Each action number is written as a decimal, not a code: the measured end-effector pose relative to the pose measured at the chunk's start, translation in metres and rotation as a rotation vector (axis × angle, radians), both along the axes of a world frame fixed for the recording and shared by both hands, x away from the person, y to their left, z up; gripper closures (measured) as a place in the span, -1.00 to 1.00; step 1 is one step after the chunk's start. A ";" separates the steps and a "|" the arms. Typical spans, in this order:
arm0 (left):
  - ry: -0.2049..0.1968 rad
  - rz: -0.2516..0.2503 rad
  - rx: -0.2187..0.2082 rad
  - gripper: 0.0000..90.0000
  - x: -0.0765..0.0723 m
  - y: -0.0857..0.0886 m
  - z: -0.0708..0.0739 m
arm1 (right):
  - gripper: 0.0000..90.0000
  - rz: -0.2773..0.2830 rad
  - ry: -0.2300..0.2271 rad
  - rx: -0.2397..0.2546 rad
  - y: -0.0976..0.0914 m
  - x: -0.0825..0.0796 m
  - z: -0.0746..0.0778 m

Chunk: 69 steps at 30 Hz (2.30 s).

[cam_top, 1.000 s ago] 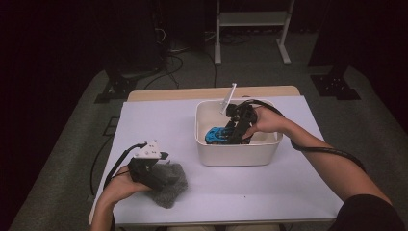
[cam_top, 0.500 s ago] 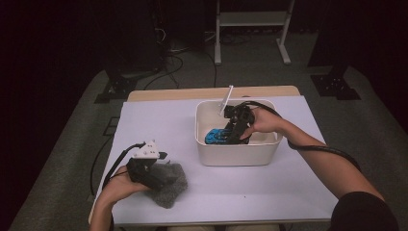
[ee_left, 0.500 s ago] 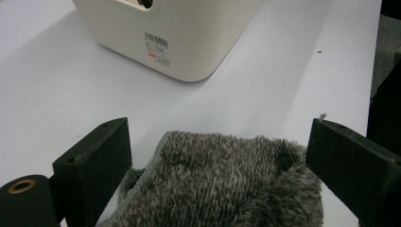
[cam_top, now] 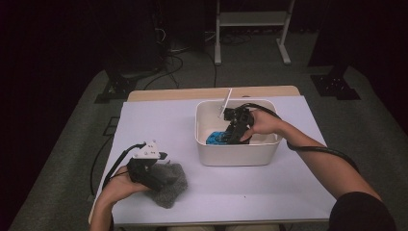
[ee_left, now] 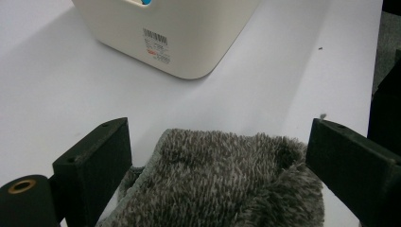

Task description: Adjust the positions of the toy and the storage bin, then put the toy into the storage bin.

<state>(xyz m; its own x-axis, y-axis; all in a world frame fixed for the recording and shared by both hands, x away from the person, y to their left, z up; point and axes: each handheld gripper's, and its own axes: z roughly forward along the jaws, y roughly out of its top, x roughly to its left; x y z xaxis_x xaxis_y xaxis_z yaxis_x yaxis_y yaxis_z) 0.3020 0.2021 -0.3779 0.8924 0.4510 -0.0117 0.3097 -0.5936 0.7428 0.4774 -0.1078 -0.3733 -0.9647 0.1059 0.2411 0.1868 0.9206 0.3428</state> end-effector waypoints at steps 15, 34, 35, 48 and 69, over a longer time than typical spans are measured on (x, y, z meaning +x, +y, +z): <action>-0.005 0.001 -0.008 -0.84 -0.002 0.000 0.002 | -0.45 -0.004 0.022 -0.007 0.004 0.000 -0.002; -0.014 -0.008 -0.010 -0.84 -0.003 0.000 0.004 | -0.43 -0.010 0.040 -0.039 0.009 0.000 -0.003; -0.014 -0.008 -0.009 -0.84 -0.003 0.000 0.004 | -0.43 -0.013 0.040 -0.049 0.009 0.000 -0.004; -0.021 -0.009 -0.012 -0.84 -0.005 0.000 0.005 | -0.41 -0.043 0.010 0.022 0.005 -0.001 0.016; -0.021 -0.017 -0.021 -0.84 -0.002 -0.005 0.006 | -0.44 -0.067 -0.016 0.069 -0.010 -0.008 0.039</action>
<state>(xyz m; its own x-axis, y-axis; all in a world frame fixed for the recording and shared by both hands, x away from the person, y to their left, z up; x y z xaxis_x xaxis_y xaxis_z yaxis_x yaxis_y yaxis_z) 0.3003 0.1975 -0.3718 0.9001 0.4356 -0.0022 0.2839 -0.5828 0.7614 0.4691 -0.1181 -0.3344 -0.9598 0.1538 0.2347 0.2409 0.8805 0.4083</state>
